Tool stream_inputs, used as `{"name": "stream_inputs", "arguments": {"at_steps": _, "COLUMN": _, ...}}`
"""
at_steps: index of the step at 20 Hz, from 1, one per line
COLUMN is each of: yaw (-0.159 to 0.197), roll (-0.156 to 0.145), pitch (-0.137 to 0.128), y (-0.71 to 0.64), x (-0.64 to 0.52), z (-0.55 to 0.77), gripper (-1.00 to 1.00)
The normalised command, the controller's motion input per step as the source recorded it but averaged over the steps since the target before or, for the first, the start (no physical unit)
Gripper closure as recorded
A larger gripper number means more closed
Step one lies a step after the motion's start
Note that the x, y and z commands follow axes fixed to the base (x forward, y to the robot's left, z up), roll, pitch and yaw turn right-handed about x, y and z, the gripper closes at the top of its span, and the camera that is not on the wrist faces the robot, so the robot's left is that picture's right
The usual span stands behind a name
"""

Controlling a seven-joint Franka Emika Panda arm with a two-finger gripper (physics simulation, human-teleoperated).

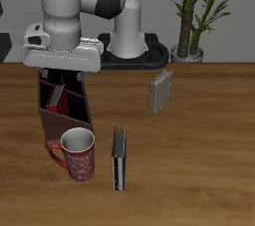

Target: Place the red book into the right desk caddy's left compartment and place the red mug into the right desk caddy's right compartment

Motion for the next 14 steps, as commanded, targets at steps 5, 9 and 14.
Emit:
{"name": "stream_inputs", "arguments": {"at_steps": 5, "yaw": 0.042, "roll": -0.062, "pitch": -0.026, "y": 0.25, "x": 0.26, "z": 0.23, "gripper": -1.0}}
{"name": "stream_inputs", "arguments": {"at_steps": 9, "yaw": 0.07, "roll": -0.038, "pitch": -0.025, "y": 0.1, "x": 0.17, "z": 0.06, "gripper": -1.0}}
{"name": "stream_inputs", "arguments": {"at_steps": 14, "yaw": 0.042, "roll": -0.024, "pitch": -0.021, "y": -0.02, "x": 0.15, "z": 0.13, "gripper": -1.0}}
